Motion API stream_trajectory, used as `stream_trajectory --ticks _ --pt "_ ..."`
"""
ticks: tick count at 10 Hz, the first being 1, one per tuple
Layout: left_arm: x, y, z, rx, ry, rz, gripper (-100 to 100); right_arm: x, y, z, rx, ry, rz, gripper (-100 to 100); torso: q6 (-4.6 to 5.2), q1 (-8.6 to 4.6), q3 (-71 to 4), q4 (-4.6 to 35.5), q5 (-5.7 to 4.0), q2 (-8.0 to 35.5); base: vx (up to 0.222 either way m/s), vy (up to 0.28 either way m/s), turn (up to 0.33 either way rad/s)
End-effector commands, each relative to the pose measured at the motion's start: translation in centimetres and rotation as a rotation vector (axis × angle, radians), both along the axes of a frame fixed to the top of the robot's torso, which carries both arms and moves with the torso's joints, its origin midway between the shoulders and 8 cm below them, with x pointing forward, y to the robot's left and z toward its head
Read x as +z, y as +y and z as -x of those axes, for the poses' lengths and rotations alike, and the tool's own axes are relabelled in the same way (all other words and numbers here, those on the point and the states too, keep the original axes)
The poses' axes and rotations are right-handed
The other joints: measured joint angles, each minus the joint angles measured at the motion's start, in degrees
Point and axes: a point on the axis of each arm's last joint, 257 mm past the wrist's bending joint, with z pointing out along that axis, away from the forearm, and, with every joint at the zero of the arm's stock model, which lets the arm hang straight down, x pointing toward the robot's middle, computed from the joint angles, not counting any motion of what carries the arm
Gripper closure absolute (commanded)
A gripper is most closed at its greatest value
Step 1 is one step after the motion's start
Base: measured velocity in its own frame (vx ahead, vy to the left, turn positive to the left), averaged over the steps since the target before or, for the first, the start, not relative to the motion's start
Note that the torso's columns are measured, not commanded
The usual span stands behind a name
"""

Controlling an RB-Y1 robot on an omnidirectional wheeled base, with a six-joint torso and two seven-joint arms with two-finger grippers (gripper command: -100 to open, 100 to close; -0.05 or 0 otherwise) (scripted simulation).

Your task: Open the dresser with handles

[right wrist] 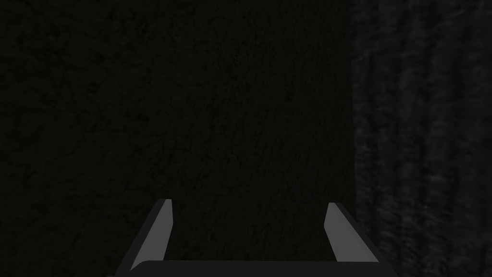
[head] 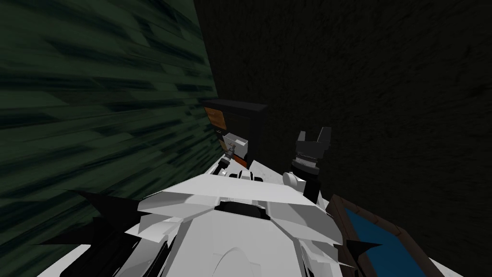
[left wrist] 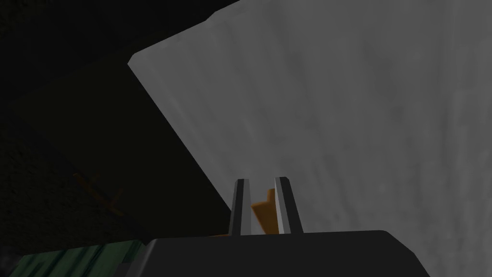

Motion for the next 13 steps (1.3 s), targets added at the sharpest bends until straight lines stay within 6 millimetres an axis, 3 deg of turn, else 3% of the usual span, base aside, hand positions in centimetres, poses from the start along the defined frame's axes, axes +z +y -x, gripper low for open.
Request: stream_trajectory --ticks 1,2,3,5,11,12,13 --pt "-0.2 0.1 0.6 -0.005 0.009 -0.002 100 0.0 0.0 0.0 0.000 0.000 0.000 0 -0.03 0.21 0.15 0.01 0.07 0.21 -0.156 0.078 0.028" --pt "-0.2 0.1 0.8 -0.007 0.011 -0.002 100 0.0 0.0 0.0 0.000 0.000 0.000 0 -0.05 0.19 0.13 0.02 0.08 0.15 -0.177 0.095 0.030" --pt "1.2 -0.1 0.3 -0.010 0.003 -0.001 -100 0.0 0.0 0.0 0.000 0.000 0.000 0 -0.07 0.24 0.11 0.01 0.07 0.13 -0.102 0.044 0.001" --pt "2.3 0.0 -0.1 -0.011 0.003 -0.002 -100 0.0 0.0 0.0 0.000 0.000 0.000 0 0.07 -0.23 -0.24 -0.13 -0.03 -0.48 0.000 -0.024 0.005" --pt "5.7 0.0 -0.9 -0.014 0.003 -0.005 -100 0.0 0.0 0.0 0.000 0.000 0.000 0 0.04 0.00 0.18 0.19 -0.01 0.30 -0.006 -0.009 0.001" --pt "4.9 0.1 -0.6 -0.012 0.016 -0.007 -100 0.0 0.0 0.0 0.000 0.000 0.000 0 0.04 -0.11 0.22 0.38 -0.11 0.42 -0.005 0.001 0.000" --pt "4.8 0.2 -0.6 -0.010 0.023 -0.008 0 0.0 0.0 0.0 0.000 0.000 0.000 0 0.04 -0.13 0.24 0.29 -0.08 0.40 0.000 0.000 0.000"
